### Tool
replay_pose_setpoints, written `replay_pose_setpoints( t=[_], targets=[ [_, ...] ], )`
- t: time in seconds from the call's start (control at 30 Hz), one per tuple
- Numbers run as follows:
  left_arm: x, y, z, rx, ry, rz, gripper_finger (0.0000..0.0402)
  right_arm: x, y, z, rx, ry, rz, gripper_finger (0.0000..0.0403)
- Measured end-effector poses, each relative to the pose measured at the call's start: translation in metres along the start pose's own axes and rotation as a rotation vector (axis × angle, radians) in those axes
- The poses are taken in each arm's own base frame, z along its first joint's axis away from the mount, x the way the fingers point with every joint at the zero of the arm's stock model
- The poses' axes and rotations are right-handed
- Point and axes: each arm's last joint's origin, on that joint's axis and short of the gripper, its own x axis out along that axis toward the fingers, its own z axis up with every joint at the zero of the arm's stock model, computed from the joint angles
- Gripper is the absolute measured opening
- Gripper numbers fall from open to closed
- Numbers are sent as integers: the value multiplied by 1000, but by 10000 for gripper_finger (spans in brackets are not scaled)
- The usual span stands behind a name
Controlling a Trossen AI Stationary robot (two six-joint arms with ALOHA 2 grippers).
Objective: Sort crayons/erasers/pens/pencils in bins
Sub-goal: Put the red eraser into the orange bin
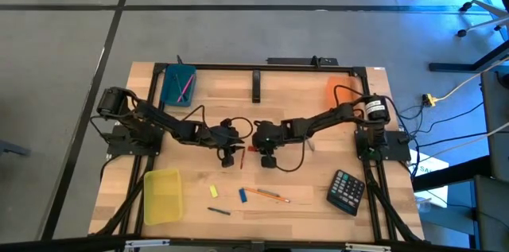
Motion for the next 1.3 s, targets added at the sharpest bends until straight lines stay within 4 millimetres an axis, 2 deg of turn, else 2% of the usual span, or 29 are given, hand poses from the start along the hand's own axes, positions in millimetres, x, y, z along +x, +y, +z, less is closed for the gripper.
replay_pose_setpoints(
  t=[0.1,0.27,0.43,0.67,1.0,1.3],
  targets=[
    [0,0,0,-21,-2,10,81,-12,-1,2,-14,0,-20,70],
    [0,2,0,-74,-13,57,81,-30,-3,18,-72,-96,-103,72],
    [0,4,1,-197,-27,77,81,-33,4,22,-163,-117,-193,68],
    [2,20,4,-298,-45,127,81,-35,27,21,-370,-88,-362,70],
    [3,29,20,-311,-123,-157,83,-38,40,22,-522,-71,-464,71],
    [2,28,21,-318,-126,-176,145,-40,48,22,-571,-44,-594,71]
  ],
)
